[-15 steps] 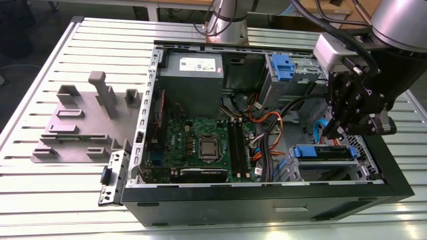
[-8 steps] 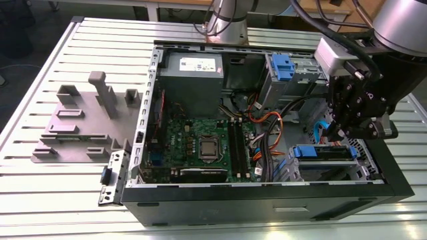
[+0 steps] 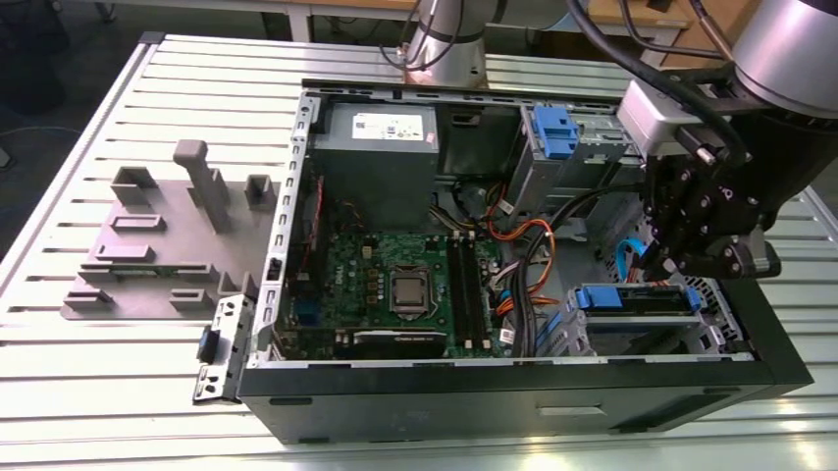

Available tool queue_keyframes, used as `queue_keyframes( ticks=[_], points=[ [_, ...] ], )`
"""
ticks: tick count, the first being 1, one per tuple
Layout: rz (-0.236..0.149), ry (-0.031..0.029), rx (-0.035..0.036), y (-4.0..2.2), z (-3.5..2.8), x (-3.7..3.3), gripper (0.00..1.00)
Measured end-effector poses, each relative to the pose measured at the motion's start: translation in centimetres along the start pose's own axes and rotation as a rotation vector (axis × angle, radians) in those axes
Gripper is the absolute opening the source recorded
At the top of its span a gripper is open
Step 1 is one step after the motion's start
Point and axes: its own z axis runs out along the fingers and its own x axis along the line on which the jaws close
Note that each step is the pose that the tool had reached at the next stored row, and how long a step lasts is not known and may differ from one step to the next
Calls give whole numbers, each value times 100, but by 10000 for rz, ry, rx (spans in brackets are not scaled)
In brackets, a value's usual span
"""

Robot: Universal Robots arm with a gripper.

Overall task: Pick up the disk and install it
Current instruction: 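Insert the second disk wire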

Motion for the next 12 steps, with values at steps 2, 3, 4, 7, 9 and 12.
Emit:
queue_keyframes(
  ticks=[2, 3, 4, 7, 9, 12],
  points=[
    [1, -12, 1, 0, 4, 0, 16],
    [1, -11, 1, 0, 4, 1, 16],
    [0, -12, 1, 0, 4, 1, 16],
    [1, -11, 0, 0, 4, 1, 16],
    [1, -27, 1, 1, 6, 2, 16],
    [14, -165, 9, 1, 14, 1, 16]
  ],
)
